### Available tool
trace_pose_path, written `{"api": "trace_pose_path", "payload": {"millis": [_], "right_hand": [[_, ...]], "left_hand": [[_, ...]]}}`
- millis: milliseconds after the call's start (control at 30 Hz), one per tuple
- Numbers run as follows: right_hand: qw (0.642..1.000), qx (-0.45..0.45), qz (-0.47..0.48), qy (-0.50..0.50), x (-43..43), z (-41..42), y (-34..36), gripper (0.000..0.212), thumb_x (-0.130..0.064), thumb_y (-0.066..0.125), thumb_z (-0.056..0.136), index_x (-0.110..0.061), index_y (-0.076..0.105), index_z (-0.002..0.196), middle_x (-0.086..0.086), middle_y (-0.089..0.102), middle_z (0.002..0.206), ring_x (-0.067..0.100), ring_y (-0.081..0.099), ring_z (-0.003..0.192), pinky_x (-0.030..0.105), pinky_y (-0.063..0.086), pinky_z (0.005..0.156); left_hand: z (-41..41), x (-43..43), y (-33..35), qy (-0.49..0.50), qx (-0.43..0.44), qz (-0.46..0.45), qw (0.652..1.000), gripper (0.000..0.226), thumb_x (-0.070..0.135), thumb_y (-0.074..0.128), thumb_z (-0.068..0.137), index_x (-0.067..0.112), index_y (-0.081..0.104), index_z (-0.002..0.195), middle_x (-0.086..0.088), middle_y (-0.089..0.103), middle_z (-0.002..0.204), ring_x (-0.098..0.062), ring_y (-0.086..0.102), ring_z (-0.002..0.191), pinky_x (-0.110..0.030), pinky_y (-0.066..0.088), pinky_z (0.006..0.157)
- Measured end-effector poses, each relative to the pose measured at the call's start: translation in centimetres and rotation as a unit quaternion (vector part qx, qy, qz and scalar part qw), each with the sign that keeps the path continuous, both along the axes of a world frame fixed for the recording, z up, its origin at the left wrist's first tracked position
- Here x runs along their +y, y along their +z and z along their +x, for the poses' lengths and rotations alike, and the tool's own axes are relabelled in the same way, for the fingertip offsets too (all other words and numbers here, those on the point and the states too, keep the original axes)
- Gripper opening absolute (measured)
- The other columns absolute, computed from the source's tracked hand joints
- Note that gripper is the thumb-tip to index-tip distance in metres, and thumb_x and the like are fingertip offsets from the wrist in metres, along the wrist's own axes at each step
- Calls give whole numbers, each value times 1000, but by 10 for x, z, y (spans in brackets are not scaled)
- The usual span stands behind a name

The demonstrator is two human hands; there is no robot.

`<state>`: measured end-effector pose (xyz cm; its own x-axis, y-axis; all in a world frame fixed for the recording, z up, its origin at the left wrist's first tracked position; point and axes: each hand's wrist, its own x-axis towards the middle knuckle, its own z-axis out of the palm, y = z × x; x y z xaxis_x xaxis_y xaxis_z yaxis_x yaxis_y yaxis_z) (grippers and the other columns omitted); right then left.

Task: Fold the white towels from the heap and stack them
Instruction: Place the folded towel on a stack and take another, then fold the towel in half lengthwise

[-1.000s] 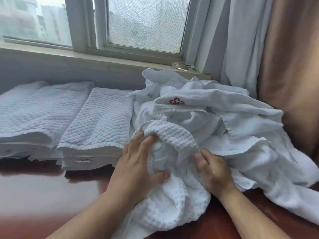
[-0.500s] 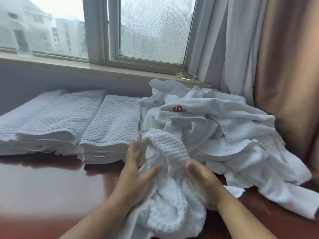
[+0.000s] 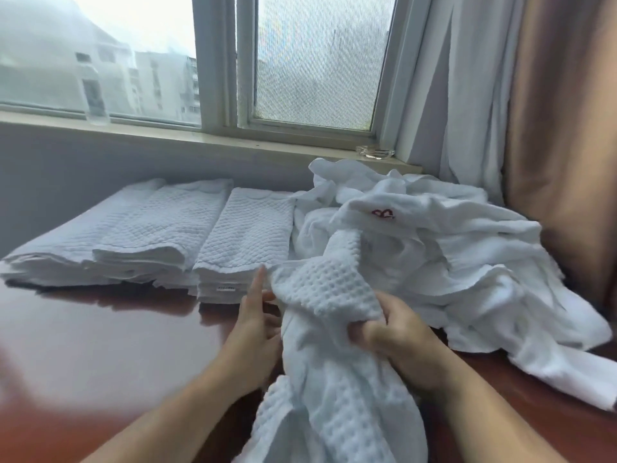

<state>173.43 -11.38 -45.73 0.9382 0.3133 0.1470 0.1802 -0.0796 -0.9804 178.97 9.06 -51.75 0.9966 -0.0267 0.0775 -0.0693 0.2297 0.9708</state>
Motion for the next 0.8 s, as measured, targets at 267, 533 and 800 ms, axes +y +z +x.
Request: {"api": "trace_pose_path", "payload": {"millis": [267, 533, 800], "right_hand": [[985, 43, -123, 117, -44, -10, 47, 37, -4, 63, 70, -19, 78, 100, -2, 76, 98, 9, 71, 91, 22, 55, 75], [800, -137, -485, -325, -70, 10, 26, 9, -21, 62, 91, -22, 63, 83, 2, 68, 77, 34, 62, 85, 38, 47, 74], [690, -272, -424, -520, -62, 22, 17, 18, -24, 58, 99, -14, 70, 108, 14, 72, 102, 44, 53, 102, 48, 36, 85]], "left_hand": [[5, 15, 32, -88, -271, 504, 815, 7, 17, 64, 90, 23, 63, 88, 25, 55, 99, 7, 54, 95, -2, 37, 90], [-6, 13, 44, -181, -289, 416, 843, 8, 34, 64, 94, 29, 61, 99, 16, 68, 99, -1, 64, 95, -30, 51, 85], [-21, 35, 88, -319, 40, 259, 911, 31, 20, 62, 96, -9, 65, 110, -18, 68, 99, -28, 64, 88, -35, 50, 80]]}}
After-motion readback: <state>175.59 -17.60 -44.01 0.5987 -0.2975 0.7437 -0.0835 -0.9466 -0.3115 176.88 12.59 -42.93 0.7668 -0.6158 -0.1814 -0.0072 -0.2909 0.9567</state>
